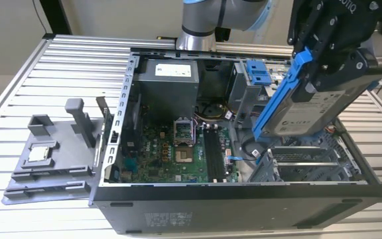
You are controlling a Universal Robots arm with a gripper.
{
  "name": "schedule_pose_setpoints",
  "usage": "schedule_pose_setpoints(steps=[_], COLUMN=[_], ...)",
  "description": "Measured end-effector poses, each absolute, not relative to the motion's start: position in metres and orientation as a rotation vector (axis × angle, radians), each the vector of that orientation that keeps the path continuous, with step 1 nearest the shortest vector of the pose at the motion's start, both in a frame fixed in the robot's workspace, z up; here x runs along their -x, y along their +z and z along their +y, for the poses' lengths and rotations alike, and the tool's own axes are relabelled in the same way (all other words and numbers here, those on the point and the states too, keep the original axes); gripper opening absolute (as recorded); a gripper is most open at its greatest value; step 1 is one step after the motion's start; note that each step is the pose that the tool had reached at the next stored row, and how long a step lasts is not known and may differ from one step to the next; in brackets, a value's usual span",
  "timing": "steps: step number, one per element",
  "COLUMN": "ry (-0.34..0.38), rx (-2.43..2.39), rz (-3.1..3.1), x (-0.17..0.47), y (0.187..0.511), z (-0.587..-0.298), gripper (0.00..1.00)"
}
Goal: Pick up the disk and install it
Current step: 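Pick up the disk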
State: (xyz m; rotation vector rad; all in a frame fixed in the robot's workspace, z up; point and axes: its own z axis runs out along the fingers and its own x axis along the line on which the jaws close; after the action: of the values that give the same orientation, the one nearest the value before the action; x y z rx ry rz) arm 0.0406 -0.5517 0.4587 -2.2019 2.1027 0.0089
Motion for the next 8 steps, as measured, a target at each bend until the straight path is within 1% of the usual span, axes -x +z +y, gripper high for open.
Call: schedule_pose_setpoints(steps=[8], ry=[0.014], rx=[2.192], rz=[2.106], x=[-0.054], y=[0.453], z=[-0.555], gripper=[0.0])
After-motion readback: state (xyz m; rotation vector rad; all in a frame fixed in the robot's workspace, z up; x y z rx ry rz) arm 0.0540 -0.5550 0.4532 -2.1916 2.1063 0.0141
